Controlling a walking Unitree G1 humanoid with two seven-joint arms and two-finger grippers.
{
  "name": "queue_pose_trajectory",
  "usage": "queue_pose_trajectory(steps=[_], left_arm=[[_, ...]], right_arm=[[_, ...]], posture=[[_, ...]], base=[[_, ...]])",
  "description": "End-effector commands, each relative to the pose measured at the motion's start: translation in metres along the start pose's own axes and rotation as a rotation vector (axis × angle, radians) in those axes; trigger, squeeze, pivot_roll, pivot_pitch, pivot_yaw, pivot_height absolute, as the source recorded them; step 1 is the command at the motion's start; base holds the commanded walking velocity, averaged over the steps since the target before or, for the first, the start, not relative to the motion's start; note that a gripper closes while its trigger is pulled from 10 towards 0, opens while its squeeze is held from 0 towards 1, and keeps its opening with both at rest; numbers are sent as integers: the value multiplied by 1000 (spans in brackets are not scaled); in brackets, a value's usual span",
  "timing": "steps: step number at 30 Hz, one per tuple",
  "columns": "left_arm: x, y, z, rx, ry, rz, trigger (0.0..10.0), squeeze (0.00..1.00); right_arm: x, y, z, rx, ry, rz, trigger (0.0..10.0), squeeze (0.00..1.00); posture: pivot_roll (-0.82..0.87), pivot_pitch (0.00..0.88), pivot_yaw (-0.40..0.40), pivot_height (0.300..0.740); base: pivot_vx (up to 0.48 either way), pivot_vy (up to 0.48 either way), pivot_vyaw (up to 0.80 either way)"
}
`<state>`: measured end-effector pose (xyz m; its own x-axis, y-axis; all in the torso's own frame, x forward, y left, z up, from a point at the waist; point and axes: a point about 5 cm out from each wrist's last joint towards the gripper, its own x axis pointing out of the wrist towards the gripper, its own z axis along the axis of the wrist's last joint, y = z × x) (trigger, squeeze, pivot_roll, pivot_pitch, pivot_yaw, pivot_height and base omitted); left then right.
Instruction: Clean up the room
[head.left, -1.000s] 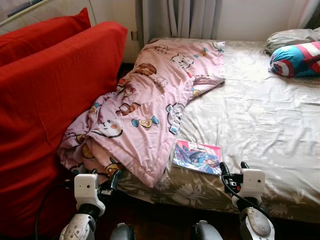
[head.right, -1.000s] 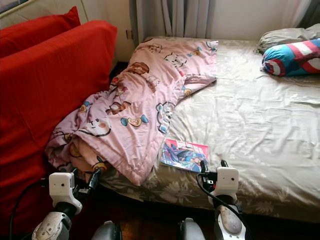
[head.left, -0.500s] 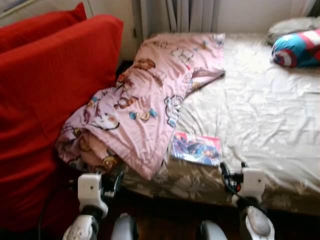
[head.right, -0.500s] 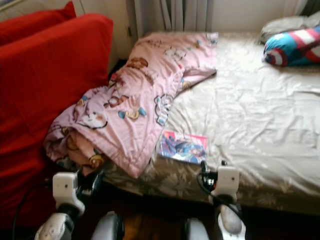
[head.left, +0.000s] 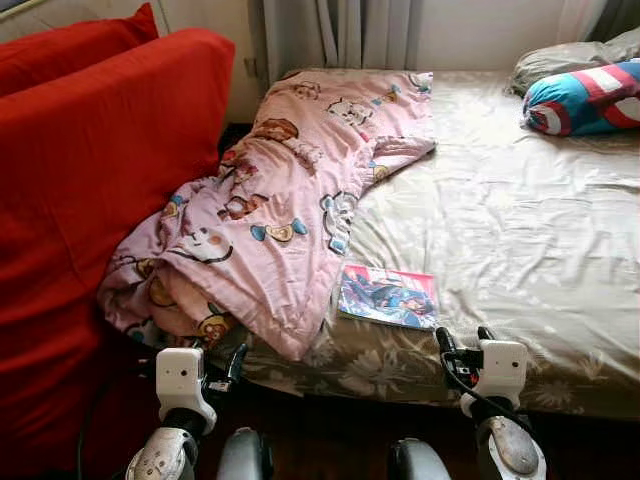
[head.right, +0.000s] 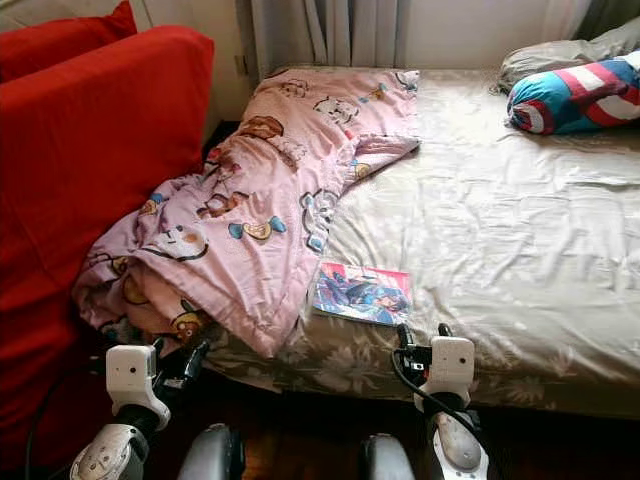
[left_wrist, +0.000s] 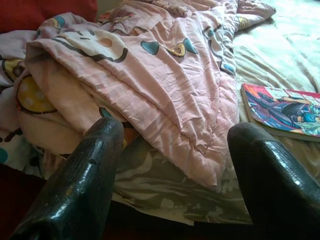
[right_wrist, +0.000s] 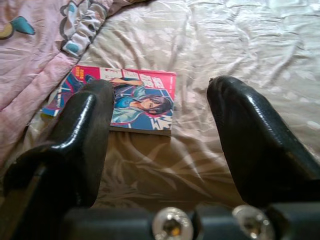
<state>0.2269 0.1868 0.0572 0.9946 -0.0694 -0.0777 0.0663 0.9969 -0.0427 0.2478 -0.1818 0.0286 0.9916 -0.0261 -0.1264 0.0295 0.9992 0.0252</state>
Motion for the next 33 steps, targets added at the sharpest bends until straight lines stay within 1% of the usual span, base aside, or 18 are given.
queue_pose_trajectory(steps=[1, 9, 26, 28, 33], left_arm=[[0, 0, 1, 2, 3, -9, 10000, 0], [-1, -1, 0, 0, 14, -12, 10000, 0], [0, -4, 0, -5, 14, -20, 10000, 0], [0, -4, 0, -4, 16, -19, 10000, 0], [0, -3, -1, -1, 17, -17, 10000, 0]], right_arm=[[-1, 2, -1, -2, 2, 11, 10000, 0], [-1, 4, -2, -20, 5, 36, 10000, 0], [0, 7, -3, -14, 11, 57, 10000, 0], [-1, 8, -4, -13, 16, 60, 10000, 0], [-1, 12, -8, -7, 38, 92, 10000, 0]], posture=[[-81, 92, 32, 615], [-81, 91, 30, 615], [-83, 88, 31, 615], [-81, 91, 31, 615], [-82, 99, 32, 615]], base=[[330, 0, 0], [408, 0, 0], [428, 0, 0], [326, 0, 0], [0, 0, 0]])
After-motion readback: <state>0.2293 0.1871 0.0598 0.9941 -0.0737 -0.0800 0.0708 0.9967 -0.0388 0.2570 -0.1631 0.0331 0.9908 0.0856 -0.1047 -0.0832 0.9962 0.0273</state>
